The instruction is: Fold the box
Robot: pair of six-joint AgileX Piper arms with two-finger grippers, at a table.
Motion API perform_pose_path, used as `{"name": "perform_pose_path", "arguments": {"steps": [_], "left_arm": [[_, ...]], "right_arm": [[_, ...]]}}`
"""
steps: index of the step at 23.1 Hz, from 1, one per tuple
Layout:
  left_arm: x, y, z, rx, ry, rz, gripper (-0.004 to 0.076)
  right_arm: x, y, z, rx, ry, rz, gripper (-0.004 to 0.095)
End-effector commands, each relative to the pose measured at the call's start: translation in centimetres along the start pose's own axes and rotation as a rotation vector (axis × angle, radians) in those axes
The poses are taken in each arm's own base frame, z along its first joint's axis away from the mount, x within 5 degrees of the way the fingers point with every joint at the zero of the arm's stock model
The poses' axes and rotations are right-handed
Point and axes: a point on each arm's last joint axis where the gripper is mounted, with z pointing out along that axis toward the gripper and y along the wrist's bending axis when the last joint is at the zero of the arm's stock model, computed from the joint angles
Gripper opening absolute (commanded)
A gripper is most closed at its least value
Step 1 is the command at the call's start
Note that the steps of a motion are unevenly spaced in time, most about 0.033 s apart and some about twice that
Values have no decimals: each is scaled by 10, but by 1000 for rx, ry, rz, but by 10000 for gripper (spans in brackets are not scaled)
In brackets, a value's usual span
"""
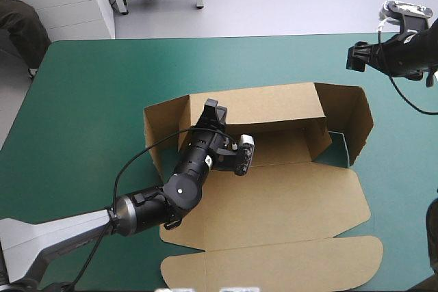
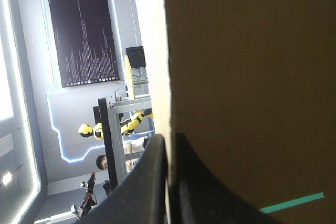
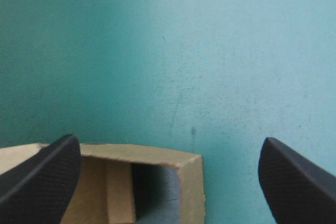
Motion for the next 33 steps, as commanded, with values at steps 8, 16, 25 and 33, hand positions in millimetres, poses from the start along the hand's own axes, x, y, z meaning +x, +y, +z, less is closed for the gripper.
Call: {"name": "perform_pose_path", "arguments": {"steps": [8,16,25,33], "left_arm": [[3,19,-9,-87,6,-3,-10],[3,19,-9,-87,6,-3,-10],[3,20,-9,-91,13,-18,-10],[3,20,-9,-91,13,-18,-10]], "right_arm": [[-12,-14,40,16,21,-36,832],[12,-16,37,25,160,-87,832],[66,-8,29,-51,113,-130,809],[114,-9,44,-96,110,-104,809]]}}
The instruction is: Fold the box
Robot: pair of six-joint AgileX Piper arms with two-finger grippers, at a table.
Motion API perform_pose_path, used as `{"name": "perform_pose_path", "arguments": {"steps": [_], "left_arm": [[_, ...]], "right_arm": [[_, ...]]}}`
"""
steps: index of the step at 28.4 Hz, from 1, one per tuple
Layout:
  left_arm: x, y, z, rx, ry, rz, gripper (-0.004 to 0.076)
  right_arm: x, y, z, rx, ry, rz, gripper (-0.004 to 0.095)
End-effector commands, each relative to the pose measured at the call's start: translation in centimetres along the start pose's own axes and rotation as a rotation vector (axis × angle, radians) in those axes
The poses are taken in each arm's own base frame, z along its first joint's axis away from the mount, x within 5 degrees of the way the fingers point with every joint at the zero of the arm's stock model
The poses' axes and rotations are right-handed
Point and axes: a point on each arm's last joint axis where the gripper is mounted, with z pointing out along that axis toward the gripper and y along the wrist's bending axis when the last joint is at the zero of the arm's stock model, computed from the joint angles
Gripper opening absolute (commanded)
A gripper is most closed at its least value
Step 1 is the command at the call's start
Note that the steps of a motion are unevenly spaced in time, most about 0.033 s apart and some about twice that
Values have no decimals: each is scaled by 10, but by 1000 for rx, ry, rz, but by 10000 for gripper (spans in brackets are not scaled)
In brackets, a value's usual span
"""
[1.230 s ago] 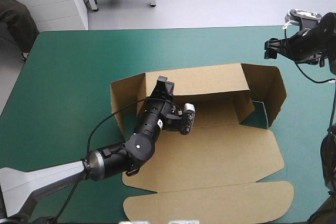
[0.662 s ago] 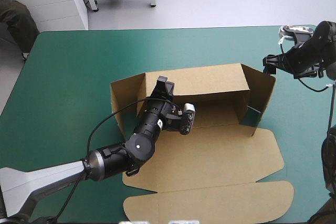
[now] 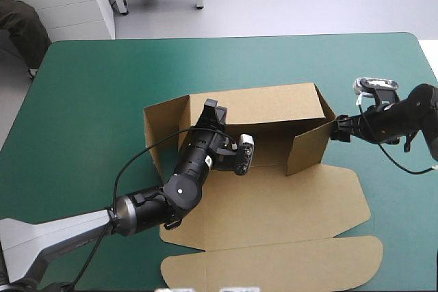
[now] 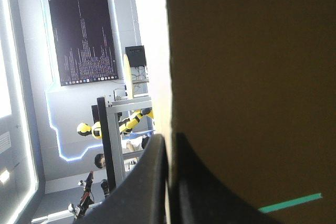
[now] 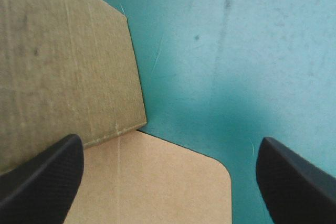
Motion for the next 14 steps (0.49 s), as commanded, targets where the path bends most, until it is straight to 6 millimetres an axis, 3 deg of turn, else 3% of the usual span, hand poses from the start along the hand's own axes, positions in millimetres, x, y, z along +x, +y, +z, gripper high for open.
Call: {"name": "perform_pose_path", "arguments": {"steps": [1,8,14], "left_arm": [[3,19,-9,-90,9,-4,-10],[3,19,-9,-88,4,-30,-10],[3,19,-9,-88,4,-30,-10]], "right_arm": [[5,5,-13,3,-129,-3,809],[37,10,-3,-37,-122,4,809],[58,17,-12,-55,-140,12,809]]}}
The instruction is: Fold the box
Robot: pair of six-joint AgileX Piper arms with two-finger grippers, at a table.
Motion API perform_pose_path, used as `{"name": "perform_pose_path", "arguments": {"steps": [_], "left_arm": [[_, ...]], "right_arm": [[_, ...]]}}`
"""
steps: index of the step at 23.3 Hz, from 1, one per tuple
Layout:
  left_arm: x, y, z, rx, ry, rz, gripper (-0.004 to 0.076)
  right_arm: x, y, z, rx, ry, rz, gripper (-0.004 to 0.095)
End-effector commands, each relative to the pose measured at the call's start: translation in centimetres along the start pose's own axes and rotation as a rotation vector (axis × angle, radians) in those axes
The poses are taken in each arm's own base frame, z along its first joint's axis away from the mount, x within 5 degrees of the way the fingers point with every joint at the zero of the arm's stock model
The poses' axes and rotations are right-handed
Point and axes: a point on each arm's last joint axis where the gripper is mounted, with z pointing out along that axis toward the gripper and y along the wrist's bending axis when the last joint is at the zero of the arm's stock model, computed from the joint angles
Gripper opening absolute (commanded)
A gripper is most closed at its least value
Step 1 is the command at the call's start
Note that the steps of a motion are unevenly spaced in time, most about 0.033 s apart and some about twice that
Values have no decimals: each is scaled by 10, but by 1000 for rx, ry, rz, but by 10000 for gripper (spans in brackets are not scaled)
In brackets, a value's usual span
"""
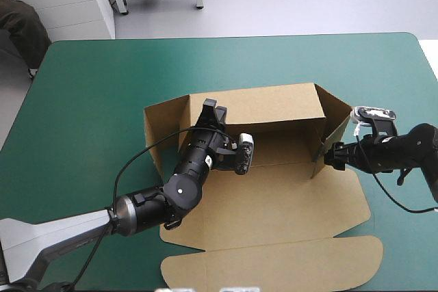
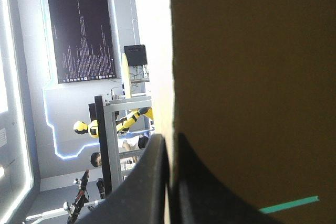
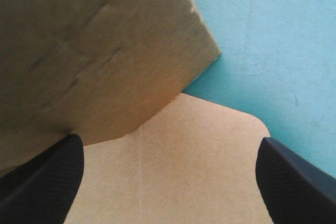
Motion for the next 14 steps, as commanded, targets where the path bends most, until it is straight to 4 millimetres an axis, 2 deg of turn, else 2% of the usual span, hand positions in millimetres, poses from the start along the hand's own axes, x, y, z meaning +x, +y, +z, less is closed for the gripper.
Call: {"name": "perform_pose_path", "arguments": {"steps": [1,8,10,14], "left_arm": [[2,19,-9,-88,3,-4,-10],[2,19,-9,-88,3,-4,-10],[2,19,-8,-86,1,-3,-10],[2,19,-8,-86,1,-3,-10]], "right_arm": [[1,10,-23,-15,-111,-12,809],[20,28,-54,-62,-109,27,809],[29,36,-68,-73,-125,31,809],[27,42,-86,-62,-189,37,809]]}}
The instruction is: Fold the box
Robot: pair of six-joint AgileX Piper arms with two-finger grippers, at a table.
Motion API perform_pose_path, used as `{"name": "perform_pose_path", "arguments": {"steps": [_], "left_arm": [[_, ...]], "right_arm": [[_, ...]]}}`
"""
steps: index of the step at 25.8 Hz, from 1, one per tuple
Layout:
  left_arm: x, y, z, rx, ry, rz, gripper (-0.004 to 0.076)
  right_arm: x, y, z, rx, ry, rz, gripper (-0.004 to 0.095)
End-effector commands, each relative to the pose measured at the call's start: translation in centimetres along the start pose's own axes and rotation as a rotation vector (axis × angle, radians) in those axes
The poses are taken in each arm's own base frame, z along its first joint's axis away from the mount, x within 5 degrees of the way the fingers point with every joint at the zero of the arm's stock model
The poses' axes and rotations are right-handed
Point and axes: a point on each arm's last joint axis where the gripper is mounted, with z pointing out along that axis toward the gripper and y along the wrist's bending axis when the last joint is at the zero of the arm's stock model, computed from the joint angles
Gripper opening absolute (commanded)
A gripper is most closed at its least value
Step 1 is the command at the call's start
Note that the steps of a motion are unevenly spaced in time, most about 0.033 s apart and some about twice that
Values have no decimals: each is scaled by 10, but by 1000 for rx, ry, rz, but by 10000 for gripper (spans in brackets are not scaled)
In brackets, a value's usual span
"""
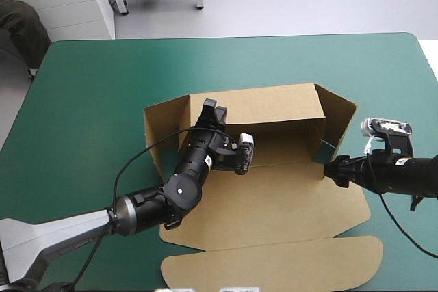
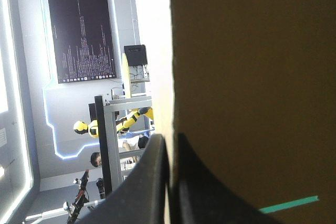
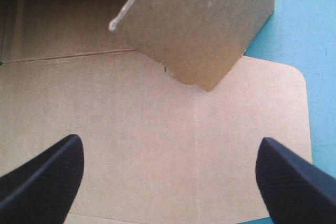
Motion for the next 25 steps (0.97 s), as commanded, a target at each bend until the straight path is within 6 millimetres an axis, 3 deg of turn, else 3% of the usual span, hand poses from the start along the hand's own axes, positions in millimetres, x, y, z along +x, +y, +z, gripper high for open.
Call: {"name": "perform_pose_path", "arguments": {"steps": [1,7,8,12,13,18,25], "left_arm": [[2,19,-8,-86,1,-3,-10],[2,19,-8,-86,1,-3,-10],[2,19,-8,-87,2,-3,-10],[2,19,-8,-86,1,-3,-10],[2,19,-9,-89,4,-4,-10],[2,20,-9,-90,7,-4,-10],[2,19,-8,-87,1,-3,-10]], "right_arm": [[-15,8,-18,-5,-103,1,809],[-62,12,-50,91,-222,-28,809],[-77,11,-57,118,-250,-32,809],[-111,12,-60,119,-286,-39,809],[-127,10,-57,115,-282,-30,809],[-166,0,-39,118,-251,-11,809],[-203,-22,0,148,-193,33,809]]}}
